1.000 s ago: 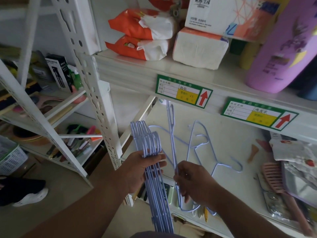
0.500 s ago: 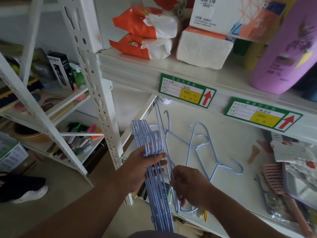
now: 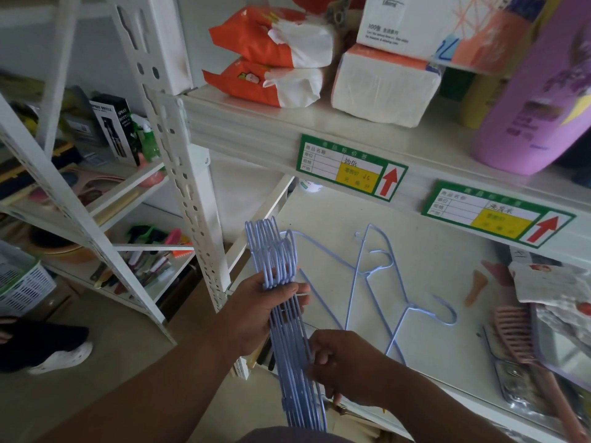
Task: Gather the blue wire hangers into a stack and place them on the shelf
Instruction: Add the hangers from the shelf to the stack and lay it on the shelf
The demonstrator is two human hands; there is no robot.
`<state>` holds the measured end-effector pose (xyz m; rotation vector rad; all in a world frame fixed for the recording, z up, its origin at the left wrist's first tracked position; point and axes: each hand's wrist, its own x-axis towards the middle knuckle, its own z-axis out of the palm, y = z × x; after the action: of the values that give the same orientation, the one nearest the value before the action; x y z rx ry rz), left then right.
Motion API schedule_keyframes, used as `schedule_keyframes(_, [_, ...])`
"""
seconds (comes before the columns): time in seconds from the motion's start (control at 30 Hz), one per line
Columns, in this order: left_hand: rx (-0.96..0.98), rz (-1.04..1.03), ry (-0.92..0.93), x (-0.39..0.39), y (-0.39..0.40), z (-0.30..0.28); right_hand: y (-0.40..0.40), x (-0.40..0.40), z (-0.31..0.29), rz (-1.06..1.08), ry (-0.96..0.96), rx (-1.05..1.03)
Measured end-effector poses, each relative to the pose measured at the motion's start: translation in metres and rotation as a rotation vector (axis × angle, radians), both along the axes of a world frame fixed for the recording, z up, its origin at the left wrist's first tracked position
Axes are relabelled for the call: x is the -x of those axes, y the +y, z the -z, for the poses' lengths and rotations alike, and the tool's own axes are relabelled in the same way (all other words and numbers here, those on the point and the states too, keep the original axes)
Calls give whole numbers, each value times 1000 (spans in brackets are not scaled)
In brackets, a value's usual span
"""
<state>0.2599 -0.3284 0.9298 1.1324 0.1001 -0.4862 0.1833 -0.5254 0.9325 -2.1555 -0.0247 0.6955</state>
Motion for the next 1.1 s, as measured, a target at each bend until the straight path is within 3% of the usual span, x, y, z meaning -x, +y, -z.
schedule_keyframes(0.13, [5,1,24,-2,0,1,4,-7,-2,-101,-81,83])
schedule_keyframes(0.33, [12,1,22,-4,-3,3,24,-15,5,168,23,-114])
schedule_keyframes(0.53, [12,-10,-13,-3,-2,0,29,-15,11,256,81,-185])
schedule_keyframes(0.73, [22,2,36,-4,0,4,26,-15,3,238,73,-137])
schedule_keyframes(0.8, [28,9,45,-4,1,5,12,-22,6,319,40,-99])
schedule_keyframes(0.93, [58,26,52,-4,5,6,-49,-40,20,505,-274,456])
schedule_keyframes(1.03, [65,33,54,-2,3,4,-96,-44,29,536,-121,746])
schedule_keyframes(1.1, [64,33,54,-2,2,5,-115,-42,40,538,17,772])
